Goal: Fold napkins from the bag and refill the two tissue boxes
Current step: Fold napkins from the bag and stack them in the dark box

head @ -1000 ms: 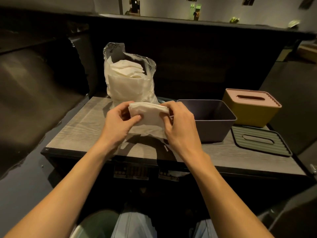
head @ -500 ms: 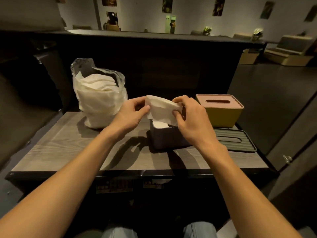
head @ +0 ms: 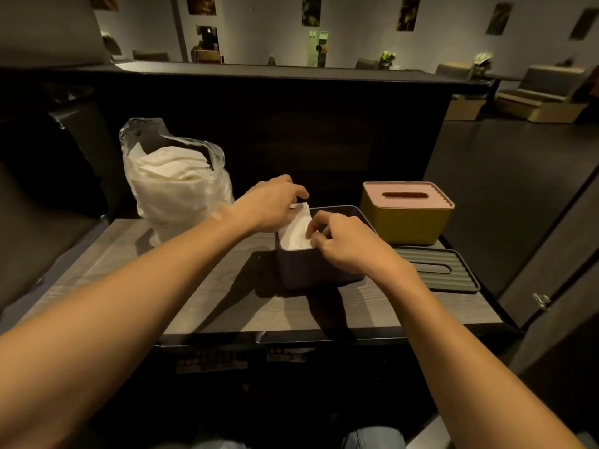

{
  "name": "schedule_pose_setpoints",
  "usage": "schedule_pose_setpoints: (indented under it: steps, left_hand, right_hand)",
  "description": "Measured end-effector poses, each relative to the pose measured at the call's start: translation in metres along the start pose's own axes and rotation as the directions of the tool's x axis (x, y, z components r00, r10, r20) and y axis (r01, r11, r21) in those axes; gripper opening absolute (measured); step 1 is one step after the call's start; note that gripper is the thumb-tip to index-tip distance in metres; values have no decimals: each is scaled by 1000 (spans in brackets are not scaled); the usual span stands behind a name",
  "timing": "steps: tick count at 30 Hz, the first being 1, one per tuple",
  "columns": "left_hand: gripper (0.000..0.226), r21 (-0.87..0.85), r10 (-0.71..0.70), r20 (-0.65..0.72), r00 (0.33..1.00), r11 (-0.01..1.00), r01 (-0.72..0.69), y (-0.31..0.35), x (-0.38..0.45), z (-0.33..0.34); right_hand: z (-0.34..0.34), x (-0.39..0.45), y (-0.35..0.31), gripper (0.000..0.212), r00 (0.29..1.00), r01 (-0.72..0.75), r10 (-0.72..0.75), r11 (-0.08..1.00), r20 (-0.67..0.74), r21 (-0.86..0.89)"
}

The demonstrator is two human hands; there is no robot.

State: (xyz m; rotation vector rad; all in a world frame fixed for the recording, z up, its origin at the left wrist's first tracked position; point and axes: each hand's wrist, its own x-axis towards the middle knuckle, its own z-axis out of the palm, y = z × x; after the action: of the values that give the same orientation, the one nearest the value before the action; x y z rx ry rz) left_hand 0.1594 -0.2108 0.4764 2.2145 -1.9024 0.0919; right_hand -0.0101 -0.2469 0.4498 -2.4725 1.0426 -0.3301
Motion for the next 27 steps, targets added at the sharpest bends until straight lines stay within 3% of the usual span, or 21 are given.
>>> schedule_pose_setpoints:
  steps: [9,13,16,18,20,23,27]
  left_hand:
    - [51,393,56,58,997,917,-74,16,-2,13]
    - [26,500,88,135,987,854,-144,19,0,9]
    - [5,419,113,123,986,895,-155,16,1,3]
    - [6,353,106,141,984,923,-151,14,2,0]
    - [4,329,96,191,977,931,-156,13,4,2]
    - [20,322,85,244,966,932,-164,11,11,12]
    - [3,271,89,275,957,948,-166,11,15,19]
  right_hand:
    - [-2,10,-7,61,971,-43,80,985,225,-166]
    - [-5,10,-9,67,946,-40,95,983,310,-181]
    - [-9,7,-8,60,973,39,4,983,232,-179]
    - [-11,7,-8,51,982,97,-77,988,172,-116]
    - [-9,7,-10,46,974,120,-102,989,202,-81]
    - [-4,9,-15,46,959,130,-89,982,270,-137]
    - [-4,13,-19,35,961,94,-51,984,270,-152]
